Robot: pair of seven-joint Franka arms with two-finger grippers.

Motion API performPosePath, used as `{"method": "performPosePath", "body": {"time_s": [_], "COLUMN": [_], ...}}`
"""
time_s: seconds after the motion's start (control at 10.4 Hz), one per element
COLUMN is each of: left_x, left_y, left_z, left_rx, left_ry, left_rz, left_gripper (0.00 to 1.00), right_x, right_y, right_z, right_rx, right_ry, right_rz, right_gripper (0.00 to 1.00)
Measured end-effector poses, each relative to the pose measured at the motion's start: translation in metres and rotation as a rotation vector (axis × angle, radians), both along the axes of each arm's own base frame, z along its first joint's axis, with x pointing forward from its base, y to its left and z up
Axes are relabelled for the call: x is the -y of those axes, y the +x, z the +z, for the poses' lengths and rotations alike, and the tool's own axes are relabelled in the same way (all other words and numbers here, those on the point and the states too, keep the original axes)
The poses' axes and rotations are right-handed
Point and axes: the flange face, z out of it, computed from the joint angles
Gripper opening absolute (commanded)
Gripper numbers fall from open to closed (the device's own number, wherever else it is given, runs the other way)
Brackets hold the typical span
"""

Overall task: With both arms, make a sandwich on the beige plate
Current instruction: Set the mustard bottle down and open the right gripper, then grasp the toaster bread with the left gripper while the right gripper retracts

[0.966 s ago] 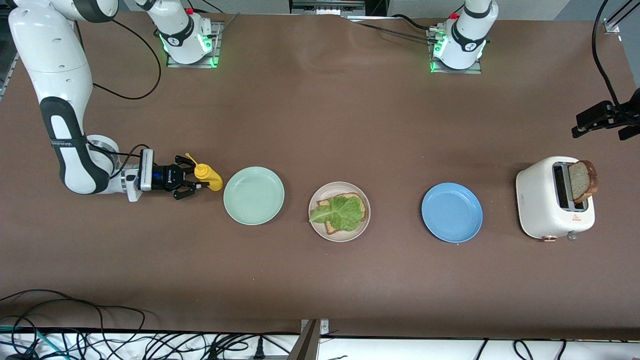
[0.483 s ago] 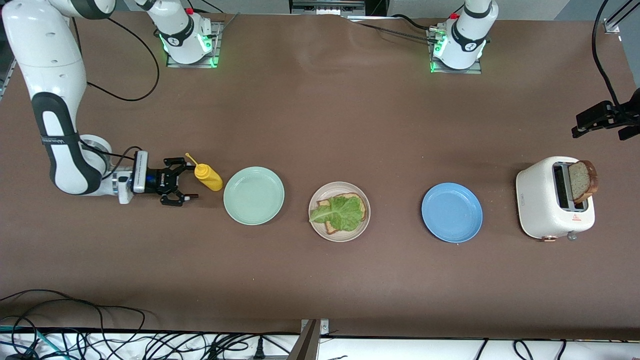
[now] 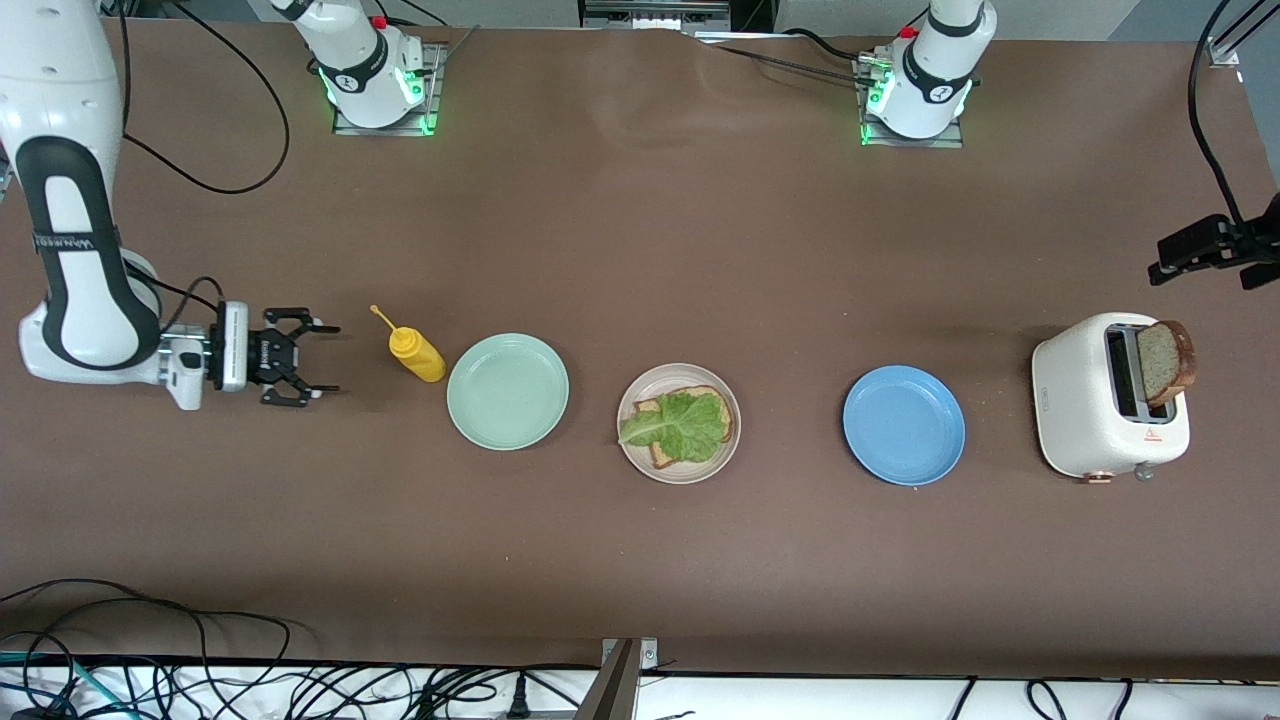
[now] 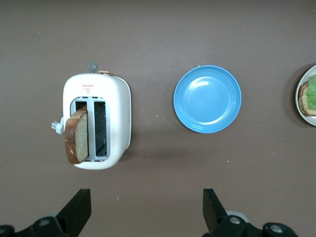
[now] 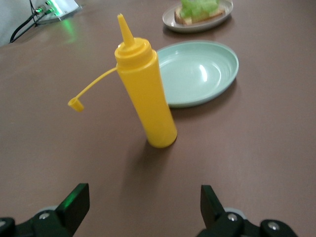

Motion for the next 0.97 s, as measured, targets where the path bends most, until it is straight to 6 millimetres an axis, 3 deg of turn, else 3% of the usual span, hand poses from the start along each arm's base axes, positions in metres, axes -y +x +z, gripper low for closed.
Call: {"method": "performPosePath", "body": {"time_s": [0.19, 0.39, 0.68, 0.97], "left_x": [-0.022, -0.053, -0.107, -0.139], "left_y": [0.010, 0.021, 0.032, 0.030], "left_z": [-0.020, -0.056, -0.122, -0.168], "left_rx": [0.013, 0.001, 0.010, 0.002], "left_ry": [-0.001, -0.005, 0.000, -0.003], "left_rz": [-0.038, -0.040, -0.057, -0.078], "left_gripper": [1.00, 1.00, 1.00, 1.00], "right_x": [0.010, 0.012, -0.009, -0.040], "right_y": [0.001, 0.001, -0.002, -0.010], "right_z": [0.045, 0.091, 0.163, 0.219], "right_rx": [-0.137, -0.254, -0.391, -0.491], "right_ry": [-0.167, -0.345, -0.632, -0.821], "right_rz": [-0.103, -0.237, -0.525, -0.874], "right_gripper": [1.00, 1.00, 1.00, 1.00]}}
